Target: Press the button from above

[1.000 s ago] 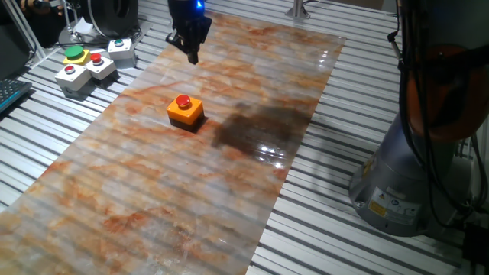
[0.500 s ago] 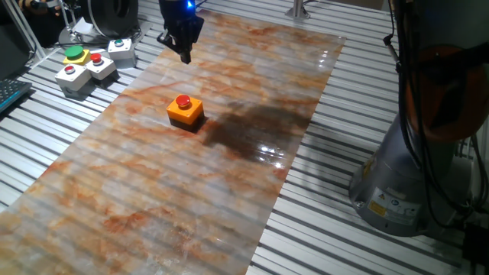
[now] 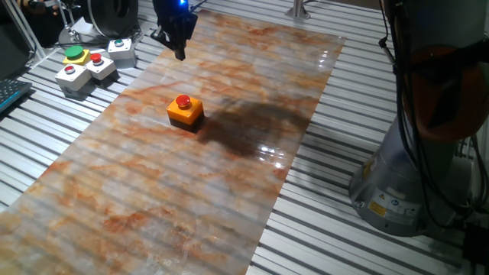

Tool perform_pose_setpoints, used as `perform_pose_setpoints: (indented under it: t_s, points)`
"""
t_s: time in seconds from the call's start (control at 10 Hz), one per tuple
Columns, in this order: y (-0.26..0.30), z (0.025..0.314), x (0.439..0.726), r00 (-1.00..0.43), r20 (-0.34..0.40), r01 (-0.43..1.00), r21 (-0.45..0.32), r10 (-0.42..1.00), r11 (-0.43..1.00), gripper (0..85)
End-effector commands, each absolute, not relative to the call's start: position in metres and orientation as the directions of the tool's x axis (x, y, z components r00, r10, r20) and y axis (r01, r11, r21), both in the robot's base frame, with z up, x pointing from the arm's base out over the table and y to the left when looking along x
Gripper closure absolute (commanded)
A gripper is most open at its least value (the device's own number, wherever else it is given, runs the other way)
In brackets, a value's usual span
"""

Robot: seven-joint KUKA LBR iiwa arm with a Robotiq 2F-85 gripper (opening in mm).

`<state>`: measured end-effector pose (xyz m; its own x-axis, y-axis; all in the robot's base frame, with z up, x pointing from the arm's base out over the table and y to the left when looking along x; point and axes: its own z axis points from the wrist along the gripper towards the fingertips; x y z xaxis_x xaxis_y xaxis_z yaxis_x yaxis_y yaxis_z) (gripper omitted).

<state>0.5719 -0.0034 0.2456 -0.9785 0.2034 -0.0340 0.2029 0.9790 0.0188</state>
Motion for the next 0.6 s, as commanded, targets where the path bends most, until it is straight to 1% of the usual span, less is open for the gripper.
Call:
perform_pose_setpoints:
  t_s: [0.0,0.5]
  points:
    - [-0.003,0.245,0.572,-0.979,-0.034,0.203,0.02,0.203,0.979,85.0]
    - [-0.003,0.228,0.576,-0.979,-0.044,0.196,0.023,0.197,0.98,85.0]
